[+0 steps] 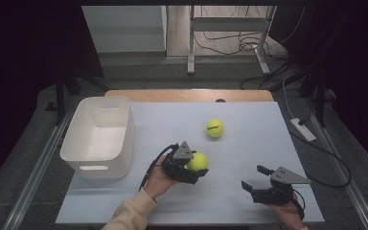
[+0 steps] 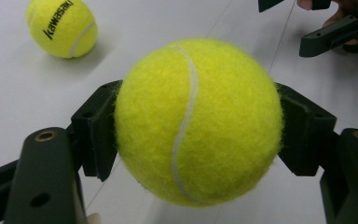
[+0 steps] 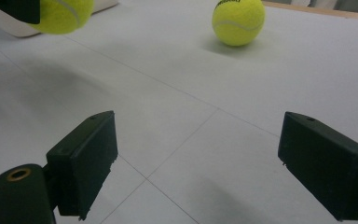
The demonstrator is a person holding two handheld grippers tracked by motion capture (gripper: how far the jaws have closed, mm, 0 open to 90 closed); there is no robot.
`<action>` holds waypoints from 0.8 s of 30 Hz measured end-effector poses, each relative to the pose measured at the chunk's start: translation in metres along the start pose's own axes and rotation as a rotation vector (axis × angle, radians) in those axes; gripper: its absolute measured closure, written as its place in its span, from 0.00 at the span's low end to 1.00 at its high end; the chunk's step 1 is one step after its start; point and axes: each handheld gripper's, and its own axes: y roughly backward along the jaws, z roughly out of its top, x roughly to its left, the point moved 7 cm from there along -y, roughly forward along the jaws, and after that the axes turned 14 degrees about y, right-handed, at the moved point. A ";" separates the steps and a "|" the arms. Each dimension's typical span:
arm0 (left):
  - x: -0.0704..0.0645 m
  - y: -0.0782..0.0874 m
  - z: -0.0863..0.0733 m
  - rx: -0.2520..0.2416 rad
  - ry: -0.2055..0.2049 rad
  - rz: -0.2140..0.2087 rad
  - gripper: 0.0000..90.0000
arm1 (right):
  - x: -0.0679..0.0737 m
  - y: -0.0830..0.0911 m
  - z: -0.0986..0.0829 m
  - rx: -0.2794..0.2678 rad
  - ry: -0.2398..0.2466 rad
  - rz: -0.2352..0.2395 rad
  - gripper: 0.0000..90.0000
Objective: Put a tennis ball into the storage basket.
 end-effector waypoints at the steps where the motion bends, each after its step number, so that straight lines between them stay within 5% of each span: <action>1: 0.000 0.001 0.001 -0.004 0.001 0.001 0.30 | 0.000 0.000 0.000 0.000 0.000 0.000 0.13; 24: 0.005 0.024 0.011 -0.083 0.005 0.010 0.30 | -0.001 0.000 0.000 0.000 -0.001 -0.009 0.13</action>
